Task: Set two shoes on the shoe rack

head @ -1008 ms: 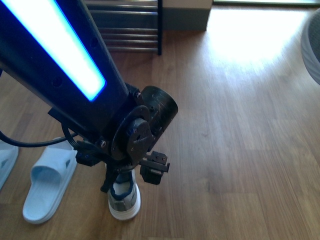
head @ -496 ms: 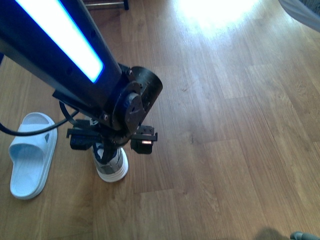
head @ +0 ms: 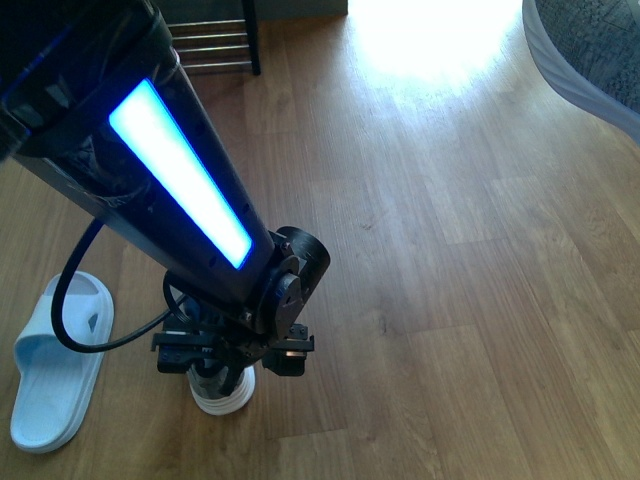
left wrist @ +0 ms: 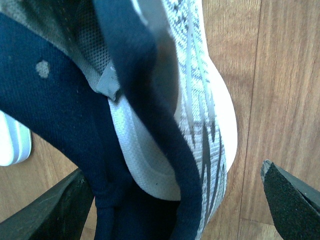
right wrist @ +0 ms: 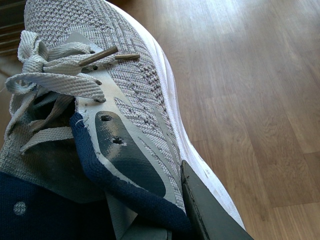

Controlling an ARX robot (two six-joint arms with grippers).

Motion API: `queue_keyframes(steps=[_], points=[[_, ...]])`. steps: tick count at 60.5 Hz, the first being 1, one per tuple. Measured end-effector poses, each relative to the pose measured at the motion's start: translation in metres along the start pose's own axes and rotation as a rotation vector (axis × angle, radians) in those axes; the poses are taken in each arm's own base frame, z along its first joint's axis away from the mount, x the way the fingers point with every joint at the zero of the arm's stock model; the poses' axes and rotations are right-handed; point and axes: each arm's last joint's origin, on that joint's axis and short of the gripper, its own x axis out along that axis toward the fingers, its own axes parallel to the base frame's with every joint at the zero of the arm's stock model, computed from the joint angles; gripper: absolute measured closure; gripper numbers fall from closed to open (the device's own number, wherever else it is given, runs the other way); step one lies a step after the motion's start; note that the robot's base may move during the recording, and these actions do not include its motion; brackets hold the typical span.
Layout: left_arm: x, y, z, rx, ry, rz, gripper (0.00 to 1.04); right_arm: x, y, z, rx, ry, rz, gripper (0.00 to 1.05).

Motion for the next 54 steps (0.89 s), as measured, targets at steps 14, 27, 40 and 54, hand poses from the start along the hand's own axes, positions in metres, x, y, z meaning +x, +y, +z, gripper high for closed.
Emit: queue_keyframes(steps=[14,27,40,54], points=[[-0.002,-0.009,-0.002,0.024,0.001,-0.028,0.09,0.000,0.000,0.000,0.000,0.000,0.000,1.04],[-0.002,-0.008,-0.003,0.036,0.007,-0.020,0.09,0.000,0.000,0.000,0.000,0.000,0.000,1.04],[-0.001,-0.006,-0.008,0.043,0.022,0.011,0.12,0.000,0.000,0.000,0.000,0.000,0.000,1.04],[0.001,-0.003,-0.013,0.059,0.030,0.038,0.51,0.000,0.000,0.000,0.000,0.000,0.000,1.04]])
